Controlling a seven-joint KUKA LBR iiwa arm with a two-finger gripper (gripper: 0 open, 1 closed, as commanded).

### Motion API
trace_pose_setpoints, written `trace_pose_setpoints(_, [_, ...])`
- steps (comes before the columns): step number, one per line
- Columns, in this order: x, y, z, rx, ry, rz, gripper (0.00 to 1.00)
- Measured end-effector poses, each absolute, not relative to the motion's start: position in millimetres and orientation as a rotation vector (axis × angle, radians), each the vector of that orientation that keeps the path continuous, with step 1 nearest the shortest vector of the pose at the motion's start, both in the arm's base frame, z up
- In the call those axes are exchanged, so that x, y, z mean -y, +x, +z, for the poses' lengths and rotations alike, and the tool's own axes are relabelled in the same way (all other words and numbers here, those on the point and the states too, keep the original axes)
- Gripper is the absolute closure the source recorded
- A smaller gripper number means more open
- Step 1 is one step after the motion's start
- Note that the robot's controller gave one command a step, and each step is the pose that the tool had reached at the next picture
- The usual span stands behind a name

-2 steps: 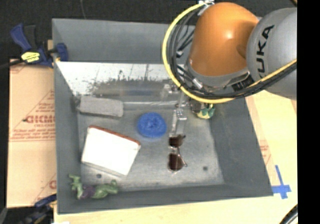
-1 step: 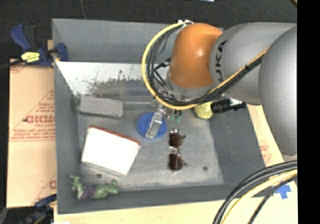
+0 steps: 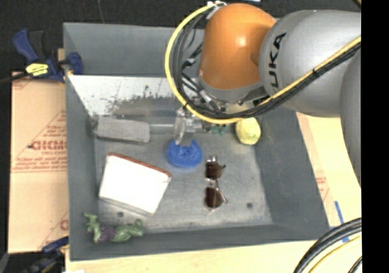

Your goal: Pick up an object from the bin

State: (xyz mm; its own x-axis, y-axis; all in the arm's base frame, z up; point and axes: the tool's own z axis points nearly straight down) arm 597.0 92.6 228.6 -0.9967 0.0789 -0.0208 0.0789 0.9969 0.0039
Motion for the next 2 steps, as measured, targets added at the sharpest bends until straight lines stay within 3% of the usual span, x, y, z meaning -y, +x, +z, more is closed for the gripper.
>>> trace_pose_setpoints(1, [-92.5, 597.0, 228.6, -3.118, 0.122, 0.004, 1.00])
trace_pose_setpoints(2, [-129.5, 590.9, 212.2, -3.082, 0.479, 0.009, 1.00])
